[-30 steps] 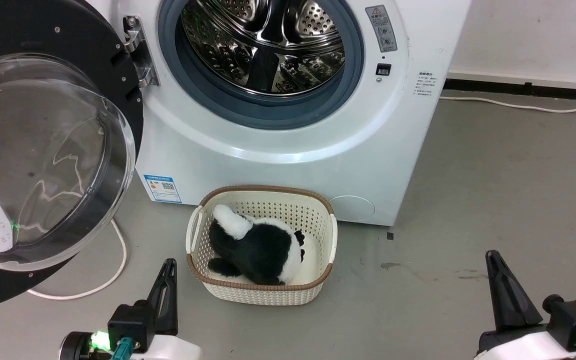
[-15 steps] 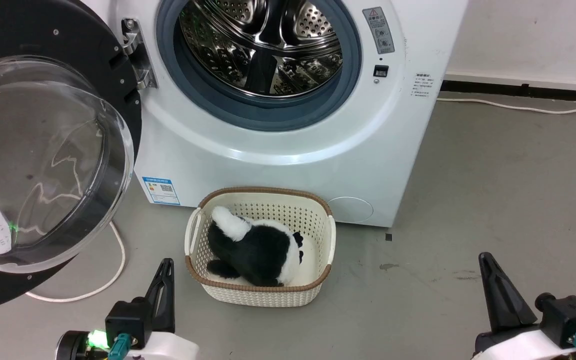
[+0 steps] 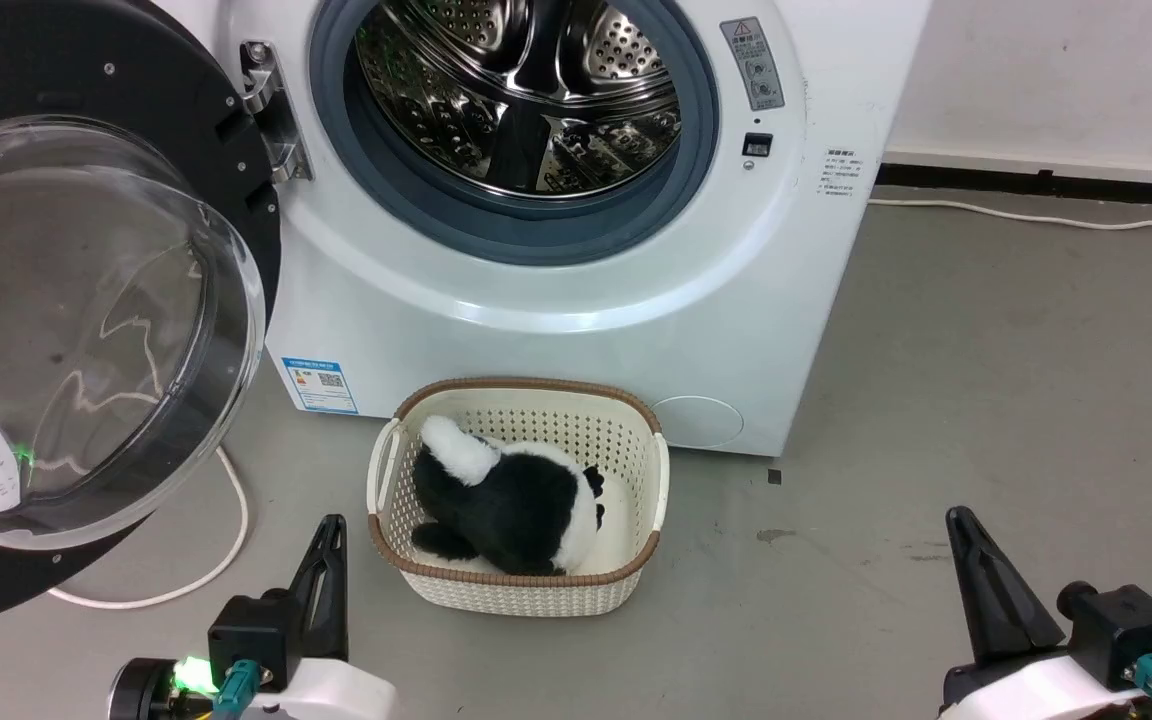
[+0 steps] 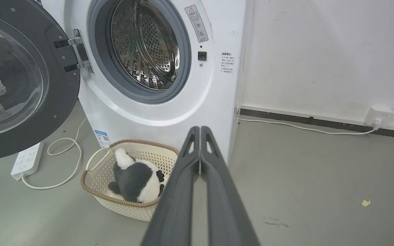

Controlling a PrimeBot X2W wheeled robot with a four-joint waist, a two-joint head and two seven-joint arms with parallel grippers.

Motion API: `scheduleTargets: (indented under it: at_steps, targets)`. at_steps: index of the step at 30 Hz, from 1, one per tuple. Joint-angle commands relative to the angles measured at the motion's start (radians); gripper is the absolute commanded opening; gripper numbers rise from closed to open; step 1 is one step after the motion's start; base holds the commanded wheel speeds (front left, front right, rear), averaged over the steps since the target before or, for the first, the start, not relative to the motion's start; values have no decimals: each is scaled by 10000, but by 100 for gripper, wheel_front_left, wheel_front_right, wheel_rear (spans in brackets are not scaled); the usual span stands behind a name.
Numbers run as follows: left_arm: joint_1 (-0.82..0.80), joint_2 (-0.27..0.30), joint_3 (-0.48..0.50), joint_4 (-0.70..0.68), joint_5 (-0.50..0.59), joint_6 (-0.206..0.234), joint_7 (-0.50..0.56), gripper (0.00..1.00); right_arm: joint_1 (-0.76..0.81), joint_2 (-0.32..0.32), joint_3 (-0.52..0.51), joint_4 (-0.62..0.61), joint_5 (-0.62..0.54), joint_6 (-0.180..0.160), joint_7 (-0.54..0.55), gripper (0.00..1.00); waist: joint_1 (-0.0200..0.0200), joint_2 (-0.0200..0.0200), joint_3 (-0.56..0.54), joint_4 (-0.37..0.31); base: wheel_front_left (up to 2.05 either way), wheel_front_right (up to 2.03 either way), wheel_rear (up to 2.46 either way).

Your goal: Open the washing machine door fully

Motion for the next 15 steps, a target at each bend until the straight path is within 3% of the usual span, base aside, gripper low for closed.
scheduleTargets:
  at_steps: [1, 15]
  targets:
    - [-76, -62, 46, -65, 68, -34, 44, 0, -184, 20, 17, -67, -80, 5, 52, 0, 0, 0, -4, -3, 0, 0, 0]
    - [-97, -102, 156, -220, 118, -109, 371, 0, -252, 26, 94, -96, -228, 6, 381, 0, 0, 0, -54, -51, 0, 0, 0]
